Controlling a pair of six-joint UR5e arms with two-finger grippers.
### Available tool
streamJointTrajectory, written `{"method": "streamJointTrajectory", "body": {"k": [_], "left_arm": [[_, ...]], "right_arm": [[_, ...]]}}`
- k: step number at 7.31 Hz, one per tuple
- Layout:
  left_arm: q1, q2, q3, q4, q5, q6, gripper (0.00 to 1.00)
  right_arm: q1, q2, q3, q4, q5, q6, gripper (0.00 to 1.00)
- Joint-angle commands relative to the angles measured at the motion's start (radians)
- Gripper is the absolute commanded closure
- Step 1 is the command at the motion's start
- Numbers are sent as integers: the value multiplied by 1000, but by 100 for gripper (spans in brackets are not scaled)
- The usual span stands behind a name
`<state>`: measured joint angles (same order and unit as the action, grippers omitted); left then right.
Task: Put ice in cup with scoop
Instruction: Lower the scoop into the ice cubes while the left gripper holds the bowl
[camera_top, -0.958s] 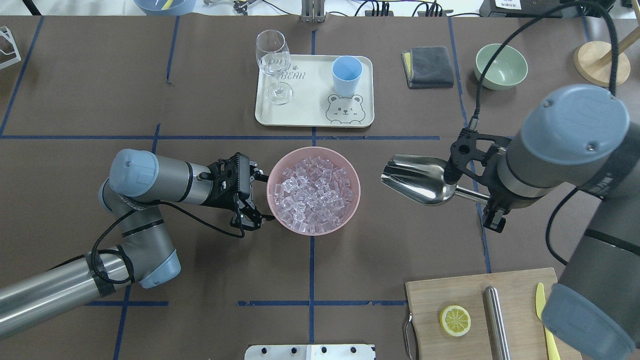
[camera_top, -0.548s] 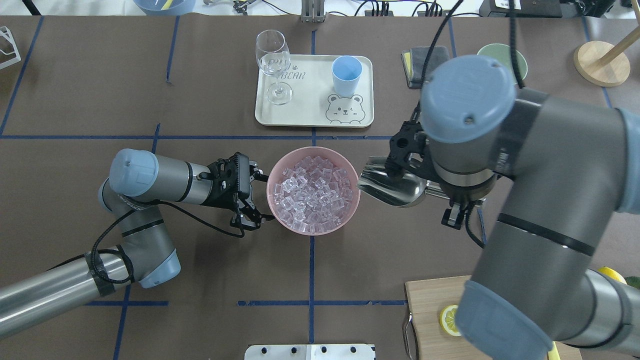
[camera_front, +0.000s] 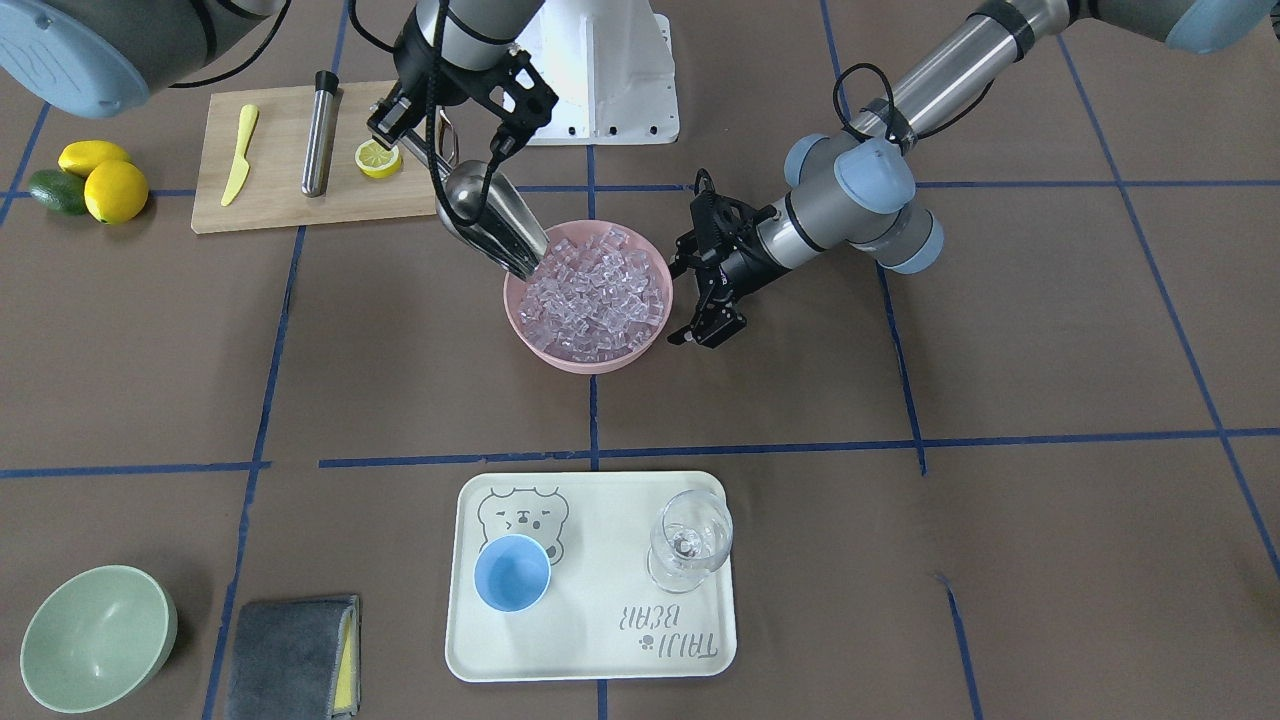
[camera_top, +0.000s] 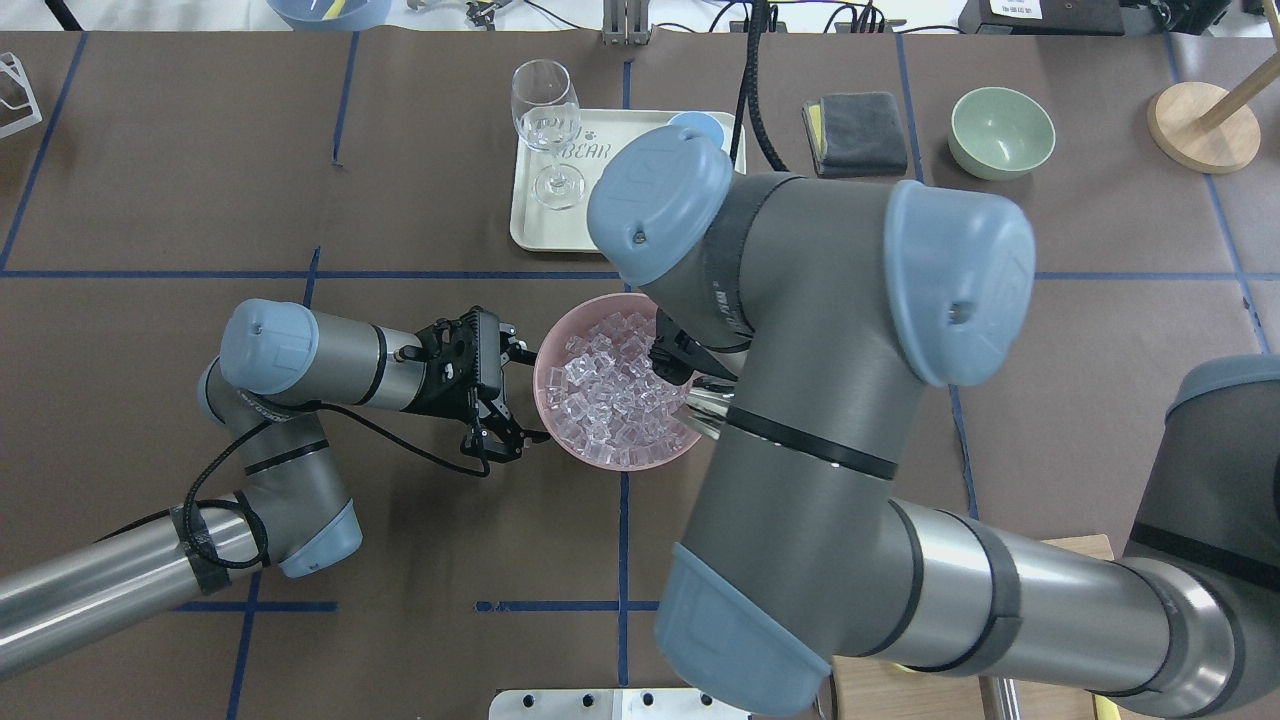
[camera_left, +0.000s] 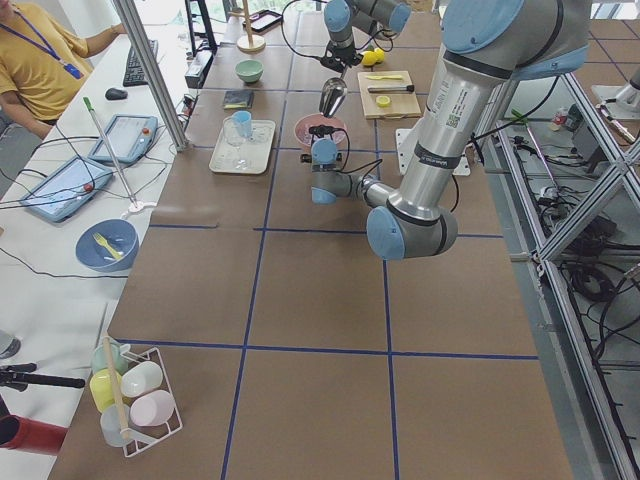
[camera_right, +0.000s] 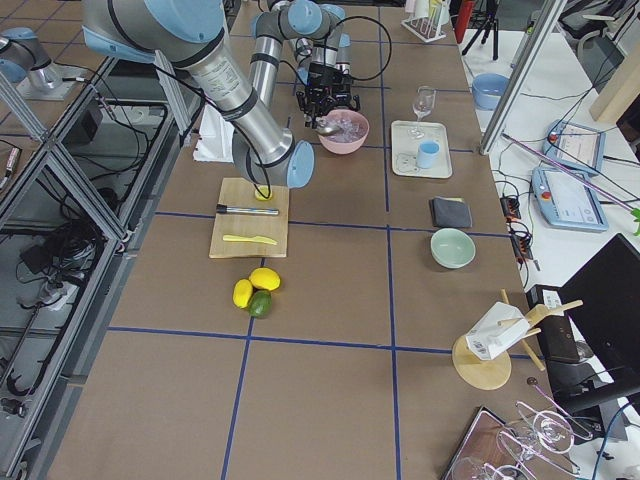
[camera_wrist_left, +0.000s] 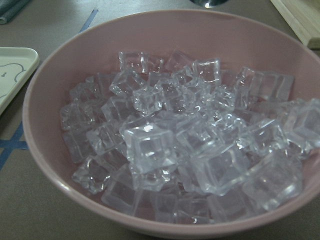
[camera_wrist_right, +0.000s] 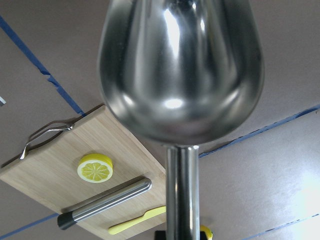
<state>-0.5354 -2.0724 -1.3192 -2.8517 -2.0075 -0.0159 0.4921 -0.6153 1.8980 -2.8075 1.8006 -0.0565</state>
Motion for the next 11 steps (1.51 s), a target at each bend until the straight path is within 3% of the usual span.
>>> {"method": "streamJointTrajectory", "body": {"k": [1, 6, 11], "left_arm": [[5, 0, 0, 0, 1, 1, 0], [6, 1, 0, 0, 1, 1, 0], [6, 0, 0, 0, 1, -1, 0]], "right_arm": [[-30, 43, -83, -29, 9, 71, 100], [-35, 131, -261, -27, 0, 83, 100], [-55, 160, -324, -4, -1, 89, 100]]}}
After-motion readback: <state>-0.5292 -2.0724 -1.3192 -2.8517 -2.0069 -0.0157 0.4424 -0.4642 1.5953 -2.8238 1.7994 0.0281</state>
